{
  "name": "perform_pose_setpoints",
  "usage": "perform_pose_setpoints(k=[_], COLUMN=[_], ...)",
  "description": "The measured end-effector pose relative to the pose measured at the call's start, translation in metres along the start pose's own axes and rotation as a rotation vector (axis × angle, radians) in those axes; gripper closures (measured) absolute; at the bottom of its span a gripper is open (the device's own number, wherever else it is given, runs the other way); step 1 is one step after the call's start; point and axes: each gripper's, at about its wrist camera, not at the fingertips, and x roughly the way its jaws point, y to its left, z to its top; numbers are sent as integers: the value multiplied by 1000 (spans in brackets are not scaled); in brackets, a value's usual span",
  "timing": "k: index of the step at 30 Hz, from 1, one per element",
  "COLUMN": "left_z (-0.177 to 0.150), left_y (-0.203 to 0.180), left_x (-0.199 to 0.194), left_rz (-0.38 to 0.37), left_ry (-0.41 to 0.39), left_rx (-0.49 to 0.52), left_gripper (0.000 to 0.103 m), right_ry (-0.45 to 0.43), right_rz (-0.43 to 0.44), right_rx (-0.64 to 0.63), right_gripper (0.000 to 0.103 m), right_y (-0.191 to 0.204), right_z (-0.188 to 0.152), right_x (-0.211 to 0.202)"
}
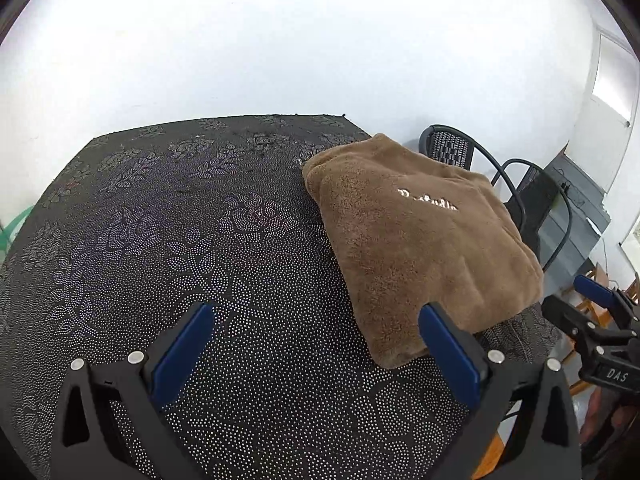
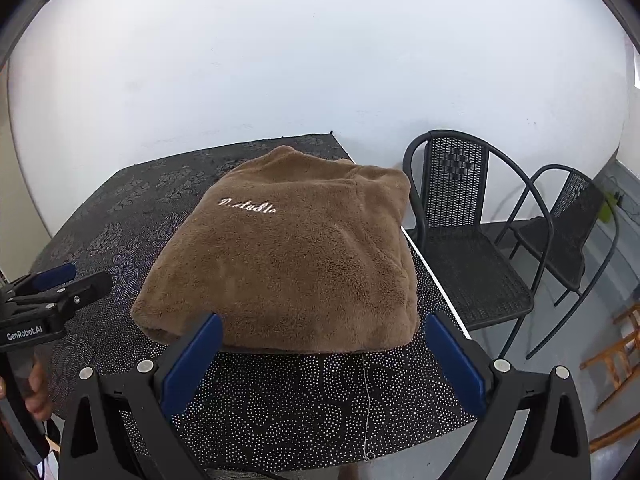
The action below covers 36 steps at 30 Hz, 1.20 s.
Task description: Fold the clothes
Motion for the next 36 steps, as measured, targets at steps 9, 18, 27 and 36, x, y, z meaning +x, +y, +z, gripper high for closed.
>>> perform_pose_setpoints(k=[9,18,27,36], left_z=[-4,-6,-8,-12], left_y=[-22,-32,-37,-48], left_x=[1,5,12,12], left_rz=[11,16,7,2], left_ry=[17,32,64,69], left_rx=[86,127,148,178], left_gripper=[0,0,0,0], right_ry=[-2,-6,-1,-13], right_rz=[-39,-45,-46,-51], right_rx=[-11,14,32,52], right_gripper=[1,1,1,1], right_y=[-5,-13,-21,-28], right_z=[0,0,-2,-2], right_x=[-3,-2,2,-1])
